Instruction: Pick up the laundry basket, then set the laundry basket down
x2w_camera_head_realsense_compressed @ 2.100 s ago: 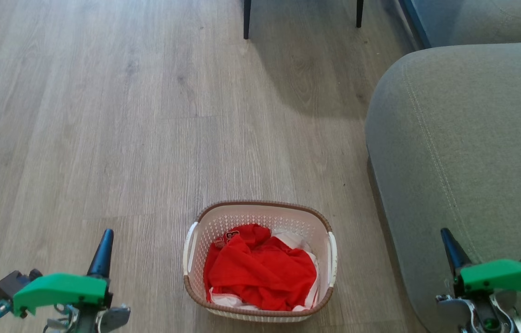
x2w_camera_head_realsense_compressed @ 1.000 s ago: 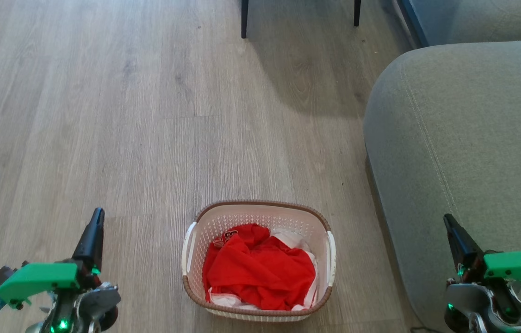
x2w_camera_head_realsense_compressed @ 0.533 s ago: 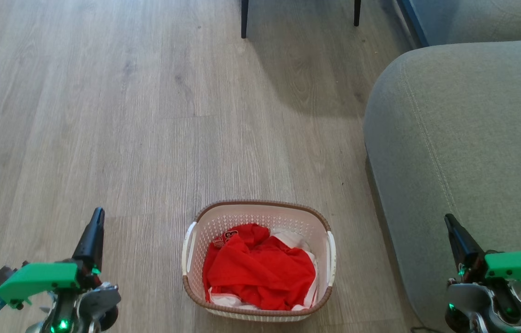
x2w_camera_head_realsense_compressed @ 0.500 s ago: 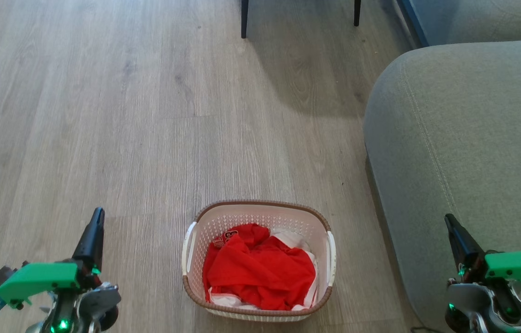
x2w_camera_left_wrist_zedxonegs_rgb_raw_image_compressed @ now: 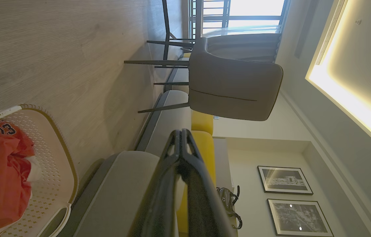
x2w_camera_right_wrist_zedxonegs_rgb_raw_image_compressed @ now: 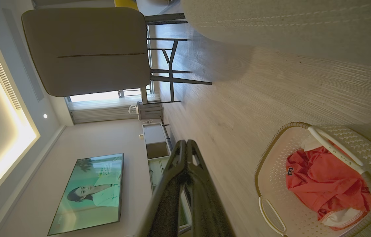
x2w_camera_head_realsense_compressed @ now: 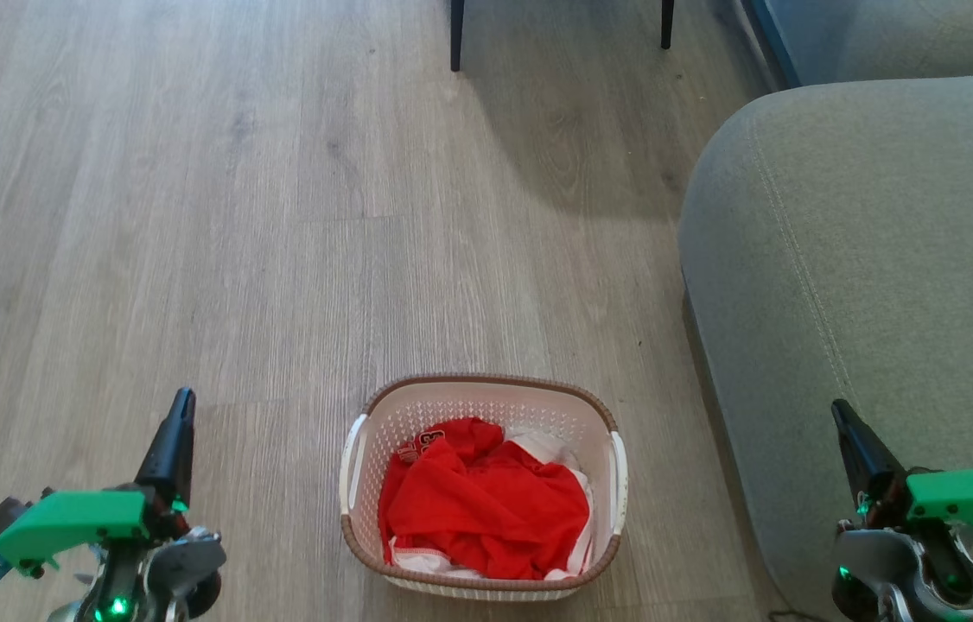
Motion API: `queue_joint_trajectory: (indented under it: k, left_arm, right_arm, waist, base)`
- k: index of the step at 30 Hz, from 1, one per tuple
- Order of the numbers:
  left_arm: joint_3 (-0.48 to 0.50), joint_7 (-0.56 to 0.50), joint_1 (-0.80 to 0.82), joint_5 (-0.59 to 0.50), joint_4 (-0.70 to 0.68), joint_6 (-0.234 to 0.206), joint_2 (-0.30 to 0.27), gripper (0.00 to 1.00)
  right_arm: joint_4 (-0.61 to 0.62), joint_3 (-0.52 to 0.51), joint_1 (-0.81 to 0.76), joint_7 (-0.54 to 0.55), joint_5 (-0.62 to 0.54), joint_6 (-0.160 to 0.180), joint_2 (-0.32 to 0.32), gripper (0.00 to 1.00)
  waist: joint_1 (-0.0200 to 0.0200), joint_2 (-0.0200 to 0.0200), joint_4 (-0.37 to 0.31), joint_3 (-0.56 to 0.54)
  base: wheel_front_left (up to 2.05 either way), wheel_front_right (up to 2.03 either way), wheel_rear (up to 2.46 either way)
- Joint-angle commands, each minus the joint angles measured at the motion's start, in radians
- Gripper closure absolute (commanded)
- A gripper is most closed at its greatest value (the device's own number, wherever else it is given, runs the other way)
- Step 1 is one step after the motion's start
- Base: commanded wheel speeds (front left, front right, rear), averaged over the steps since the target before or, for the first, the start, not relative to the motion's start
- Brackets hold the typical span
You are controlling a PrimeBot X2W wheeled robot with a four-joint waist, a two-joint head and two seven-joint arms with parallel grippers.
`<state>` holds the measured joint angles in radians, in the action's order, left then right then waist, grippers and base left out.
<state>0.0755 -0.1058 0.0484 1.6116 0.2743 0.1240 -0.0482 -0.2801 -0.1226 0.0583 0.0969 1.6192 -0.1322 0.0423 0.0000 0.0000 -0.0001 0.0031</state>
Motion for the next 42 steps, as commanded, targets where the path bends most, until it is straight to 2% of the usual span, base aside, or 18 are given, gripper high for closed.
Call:
queue_joint_trajectory:
  k: [1,42]
  left_arm:
    - [0.036,-0.005,0.059,-0.001,-0.029,0.007,-0.005,1.0]
    - [0.038,-0.007,0.06,-0.002,-0.029,0.007,-0.003,1.0]
  right_arm:
    - [0.036,0.019,0.049,0.008,-0.003,0.002,0.015,1.0]
    - [0.036,0.014,0.049,0.012,-0.007,0.002,0.012,1.0]
  waist:
    - [0.0,0.0,0.0,0.0]
    - [0.0,0.0,0.0,0.0]
  base:
    - [0.0,0.0,0.0]
    - [0.0,0.0,0.0]
